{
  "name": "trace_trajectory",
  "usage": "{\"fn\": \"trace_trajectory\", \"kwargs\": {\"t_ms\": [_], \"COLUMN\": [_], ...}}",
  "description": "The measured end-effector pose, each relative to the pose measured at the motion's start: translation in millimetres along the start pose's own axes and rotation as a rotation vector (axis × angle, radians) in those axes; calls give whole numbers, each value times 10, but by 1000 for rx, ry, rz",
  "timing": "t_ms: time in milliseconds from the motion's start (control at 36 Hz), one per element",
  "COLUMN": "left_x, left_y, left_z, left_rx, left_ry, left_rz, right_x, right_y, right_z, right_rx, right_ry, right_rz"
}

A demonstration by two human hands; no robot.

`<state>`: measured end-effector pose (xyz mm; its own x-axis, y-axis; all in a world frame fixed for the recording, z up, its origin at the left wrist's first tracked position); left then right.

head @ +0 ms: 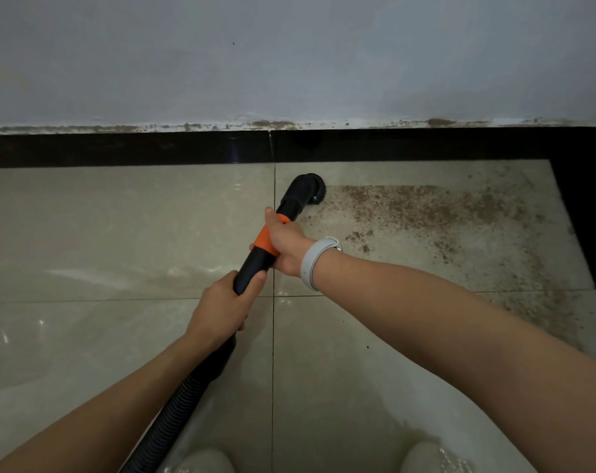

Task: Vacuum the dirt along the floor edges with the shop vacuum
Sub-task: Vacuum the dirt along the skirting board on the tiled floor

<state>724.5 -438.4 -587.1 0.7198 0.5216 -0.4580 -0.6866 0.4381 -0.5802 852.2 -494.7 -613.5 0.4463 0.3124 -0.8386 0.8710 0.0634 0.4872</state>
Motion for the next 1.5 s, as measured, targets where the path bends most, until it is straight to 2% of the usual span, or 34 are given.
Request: {"fn": "trace_trajectory", "kwargs": {"t_ms": [1500], "left_x": [240], "left_y": [-1090], "left_z": [-947], "left_rx": [174], "left_ry": [118], "left_rz": [-166], "right_x": [-117], "right_y": [661], "right_z": [1444], "right_rx": [176], "right_ry": [-83], "right_rz": [137]}}
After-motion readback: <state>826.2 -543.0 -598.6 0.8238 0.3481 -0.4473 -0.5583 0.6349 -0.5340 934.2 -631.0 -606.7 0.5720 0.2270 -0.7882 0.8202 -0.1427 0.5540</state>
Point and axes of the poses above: each hand's wrist, its own x-axis towards the middle knuckle, its own z-axis out of the back of the hand, y = z × x, the point moved 6 cm from there along x, towards the middle knuckle, and after that the axes turned 10 degrees about x, right-handed, at the moved point
